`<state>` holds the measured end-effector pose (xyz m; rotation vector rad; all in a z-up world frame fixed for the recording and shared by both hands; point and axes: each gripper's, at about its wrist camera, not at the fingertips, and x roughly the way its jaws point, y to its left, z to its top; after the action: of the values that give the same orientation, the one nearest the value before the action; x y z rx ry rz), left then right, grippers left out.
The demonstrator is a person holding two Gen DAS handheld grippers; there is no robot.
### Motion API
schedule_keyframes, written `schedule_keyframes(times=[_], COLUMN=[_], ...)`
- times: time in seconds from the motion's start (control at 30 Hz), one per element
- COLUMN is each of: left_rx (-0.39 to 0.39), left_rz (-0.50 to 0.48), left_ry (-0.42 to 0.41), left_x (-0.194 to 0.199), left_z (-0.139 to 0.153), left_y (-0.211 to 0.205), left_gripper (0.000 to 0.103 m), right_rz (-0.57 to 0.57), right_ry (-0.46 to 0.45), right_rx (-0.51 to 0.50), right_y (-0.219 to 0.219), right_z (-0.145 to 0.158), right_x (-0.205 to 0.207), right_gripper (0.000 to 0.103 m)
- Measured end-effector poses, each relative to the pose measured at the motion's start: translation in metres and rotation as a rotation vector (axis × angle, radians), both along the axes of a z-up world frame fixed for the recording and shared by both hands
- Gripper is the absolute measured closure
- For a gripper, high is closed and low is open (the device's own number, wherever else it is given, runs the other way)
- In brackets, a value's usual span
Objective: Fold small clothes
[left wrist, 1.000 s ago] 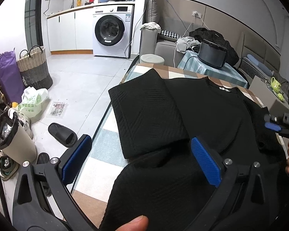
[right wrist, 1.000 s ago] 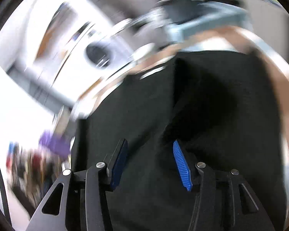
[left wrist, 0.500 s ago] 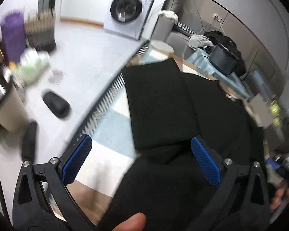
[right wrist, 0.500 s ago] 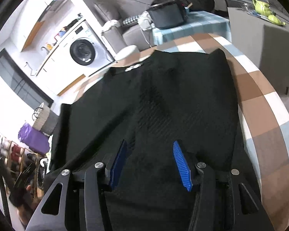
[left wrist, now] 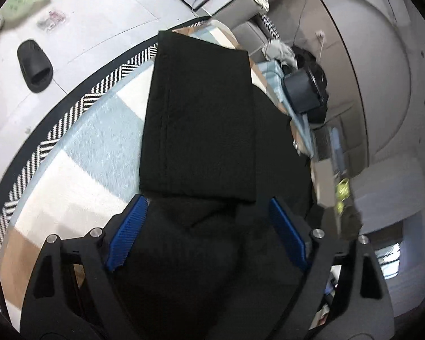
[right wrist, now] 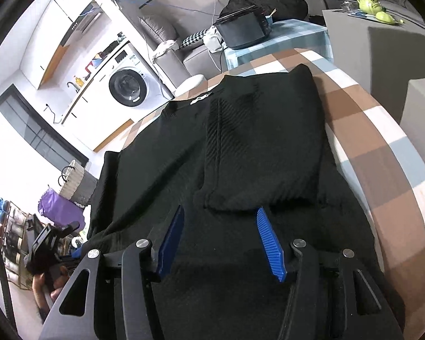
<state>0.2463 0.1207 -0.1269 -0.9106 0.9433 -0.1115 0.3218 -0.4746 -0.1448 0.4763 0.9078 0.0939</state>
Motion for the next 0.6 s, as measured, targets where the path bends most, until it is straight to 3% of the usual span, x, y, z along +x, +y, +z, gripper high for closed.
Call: schedule_keyframes(times=[0.13,0.2,0.3,0.33,0.37,0.6], left_rx=[-0.031,-0.01,0.031,0.052,0.085,0.486], left_rz=[0.021,0.024,0.047,0.056,0.064,0.129], left_ry=[-0.002,0.006,0.025,0.032,0.039,-0.12], left_x=[0.023,0.033,0.047,0.051,0.054,0.06], left_z=[-0.005,-0.007,-0.01,-0.01,-0.009,0.055], left_y=[0.003,-0.003,-0.006,-0.007,-0.007,-0.018], left_gripper=[0.02,0.031,0.069,0.092,0.1,0.1], right_rz=[-0.013,-0.017,-0.022,-0.022,-0.025,-0.044], right_ry=[0.001,0.001,0.001,0.0,-0.001,-0.009], right_rx=[0.006,0.006,0.01,0.007,0.004,-0.011], right_y=[-0.006,-0.006,-0.007,-0.007,-0.008,-0.013], right_z=[-0.003,-0.003,-0.004,-0.004,-0.004,0.0], right_x=[-0.001,-0.002,-0.004,-0.004,-0.005,-0.013], right_gripper=[0.046,0.046,0.046,0.046,0.046,0.046])
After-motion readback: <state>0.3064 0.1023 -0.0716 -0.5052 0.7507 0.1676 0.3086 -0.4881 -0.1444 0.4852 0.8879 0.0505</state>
